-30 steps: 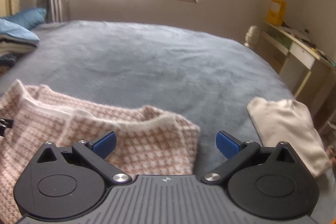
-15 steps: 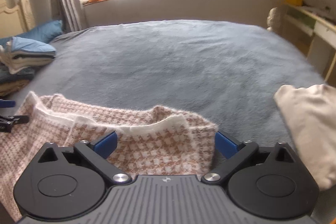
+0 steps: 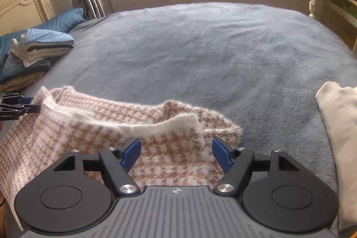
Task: Fold clothes
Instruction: 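Close both grippers on the cardigan's white-trimmed edge, then lower the grasped edge onto the cardigan and open both grippers, then lift both open grippers away from the folded cardigan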
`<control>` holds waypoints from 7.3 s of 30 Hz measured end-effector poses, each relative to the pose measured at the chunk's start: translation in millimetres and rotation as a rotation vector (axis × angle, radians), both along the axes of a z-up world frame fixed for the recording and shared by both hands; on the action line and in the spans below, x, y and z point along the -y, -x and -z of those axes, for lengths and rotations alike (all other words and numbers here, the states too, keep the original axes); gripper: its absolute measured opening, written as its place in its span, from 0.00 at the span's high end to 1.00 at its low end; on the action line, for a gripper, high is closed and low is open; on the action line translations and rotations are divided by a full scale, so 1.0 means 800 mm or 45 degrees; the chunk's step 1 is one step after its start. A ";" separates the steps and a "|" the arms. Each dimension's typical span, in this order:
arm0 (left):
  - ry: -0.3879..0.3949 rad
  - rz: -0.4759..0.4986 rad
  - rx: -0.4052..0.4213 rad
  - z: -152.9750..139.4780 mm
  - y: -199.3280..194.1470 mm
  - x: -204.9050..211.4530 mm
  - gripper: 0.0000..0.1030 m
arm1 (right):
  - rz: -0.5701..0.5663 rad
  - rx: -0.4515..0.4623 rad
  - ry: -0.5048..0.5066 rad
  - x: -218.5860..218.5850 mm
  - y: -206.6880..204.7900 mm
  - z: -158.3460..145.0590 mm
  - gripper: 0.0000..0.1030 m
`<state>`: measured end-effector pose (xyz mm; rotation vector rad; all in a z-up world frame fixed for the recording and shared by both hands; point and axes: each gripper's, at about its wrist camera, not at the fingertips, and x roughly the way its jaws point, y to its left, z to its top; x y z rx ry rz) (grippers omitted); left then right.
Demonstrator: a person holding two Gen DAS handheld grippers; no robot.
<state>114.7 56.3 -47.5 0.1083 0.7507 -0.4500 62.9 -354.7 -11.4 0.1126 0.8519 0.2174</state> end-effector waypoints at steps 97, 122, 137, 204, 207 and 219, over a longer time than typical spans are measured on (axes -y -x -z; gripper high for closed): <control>-0.159 0.376 0.171 0.012 0.030 0.142 0.51 | -0.211 -0.068 0.039 -0.153 -0.050 0.014 0.71; 0.150 -0.253 0.004 0.015 0.032 0.000 0.52 | -0.022 -0.059 -0.118 -0.129 -0.080 0.044 0.77; 0.069 -0.513 0.069 -0.002 -0.006 0.010 0.41 | 0.018 -0.060 -0.120 -0.130 -0.078 0.042 0.77; 0.075 -0.083 -0.095 -0.006 0.096 0.035 0.32 | -0.614 -0.323 0.584 -0.203 0.112 0.031 0.78; 0.083 -0.118 -0.110 -0.005 0.109 0.014 0.32 | -0.643 -0.265 0.548 -0.213 0.110 -0.015 0.78; -0.015 -0.084 -0.081 0.015 0.130 0.000 0.32 | -0.828 -0.275 0.433 -0.283 0.094 0.013 0.80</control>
